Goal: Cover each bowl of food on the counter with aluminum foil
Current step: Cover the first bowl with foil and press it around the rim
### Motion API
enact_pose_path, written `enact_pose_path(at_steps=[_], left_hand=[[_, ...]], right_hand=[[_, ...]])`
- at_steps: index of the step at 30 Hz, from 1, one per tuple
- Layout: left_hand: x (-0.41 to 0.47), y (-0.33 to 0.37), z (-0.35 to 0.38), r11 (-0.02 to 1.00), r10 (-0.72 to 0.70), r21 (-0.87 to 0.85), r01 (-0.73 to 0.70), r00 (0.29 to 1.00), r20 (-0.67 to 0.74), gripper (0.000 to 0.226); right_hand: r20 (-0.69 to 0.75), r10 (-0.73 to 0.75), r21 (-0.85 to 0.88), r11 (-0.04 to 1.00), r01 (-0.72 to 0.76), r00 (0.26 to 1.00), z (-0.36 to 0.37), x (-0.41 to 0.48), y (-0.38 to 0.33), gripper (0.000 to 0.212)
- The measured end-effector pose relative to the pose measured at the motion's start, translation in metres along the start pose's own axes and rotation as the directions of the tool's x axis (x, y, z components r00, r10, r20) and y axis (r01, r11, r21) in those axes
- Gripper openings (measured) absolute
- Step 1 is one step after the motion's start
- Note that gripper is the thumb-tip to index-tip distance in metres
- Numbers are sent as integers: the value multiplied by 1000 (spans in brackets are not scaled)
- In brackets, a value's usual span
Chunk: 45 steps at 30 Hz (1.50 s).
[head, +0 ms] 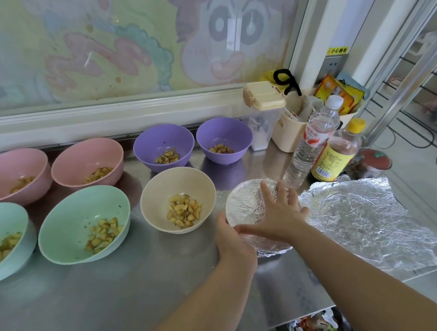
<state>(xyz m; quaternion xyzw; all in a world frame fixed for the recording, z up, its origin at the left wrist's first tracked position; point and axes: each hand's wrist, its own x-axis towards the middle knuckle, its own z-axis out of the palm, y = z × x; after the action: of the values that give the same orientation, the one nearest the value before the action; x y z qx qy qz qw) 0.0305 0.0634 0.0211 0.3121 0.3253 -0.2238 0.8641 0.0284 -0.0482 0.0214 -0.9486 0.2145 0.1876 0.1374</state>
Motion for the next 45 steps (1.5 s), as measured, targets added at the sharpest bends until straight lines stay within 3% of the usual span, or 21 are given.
enact_pose_path(at_steps=[4, 8, 12, 15, 17, 20, 25, 26, 27, 30, 33, 41, 45], left_hand=[[4, 12, 4, 1000, 17, -10, -17, 1000, -1, 42], [5, 26, -10, 972, 54, 230, -53, 999, 3, 30], [20, 16, -56, 723, 231, 667, -181, 973, 15, 28], [9, 12, -68, 567, 170, 804, -176, 981, 95, 6], [6, 11, -70, 484, 106, 852, -198, 980, 168, 11], [5, 7, -73, 456, 45, 867, -202, 978, 205, 12], [1, 0, -76, 653, -61, 740, -161, 963, 263, 20], [2, -1, -80, 651, -47, 736, -185, 958, 282, 21], [3, -2, -83, 607, -6, 757, -243, 951, 310, 21], [4, -6, -89, 345, 133, 812, -470, 881, 453, 20], [2, -11, -88, 184, 277, 781, -597, 794, 541, 19], [4, -13, -94, -60, 426, 681, -729, 599, 678, 15], [5, -8, -93, -107, 440, 625, -773, 527, 727, 14]], right_hand=[[18, 51, 48, 997, -52, 999, -3, -1, 1, 149], [7, 54, 44, 998, -55, 999, -8, 1, 1, 148], [-11, -13, -8, 1000, 13, 1000, -6, 9, -4, 153], [37, -13, -9, 1000, 13, 999, -6, 13, -7, 157], [58, -5, -6, 1000, 5, 998, -6, 14, -7, 157], [74, 1, -6, 1000, -1, 997, -8, 15, -8, 157], [80, 4, -12, 1000, -3, 997, -8, 15, -7, 156], [82, 4, -13, 1000, -3, 997, -7, 15, -7, 156], [84, 4, -12, 1000, -3, 996, -7, 14, -7, 156], [88, 1, -6, 1000, 0, 996, -7, 14, -7, 157], [91, 0, -6, 1000, 0, 996, -7, 13, -7, 156], [97, 1, -11, 1000, 0, 995, -6, 14, -6, 156], [92, 5, -7, 1000, -4, 996, -5, 13, -7, 156]])
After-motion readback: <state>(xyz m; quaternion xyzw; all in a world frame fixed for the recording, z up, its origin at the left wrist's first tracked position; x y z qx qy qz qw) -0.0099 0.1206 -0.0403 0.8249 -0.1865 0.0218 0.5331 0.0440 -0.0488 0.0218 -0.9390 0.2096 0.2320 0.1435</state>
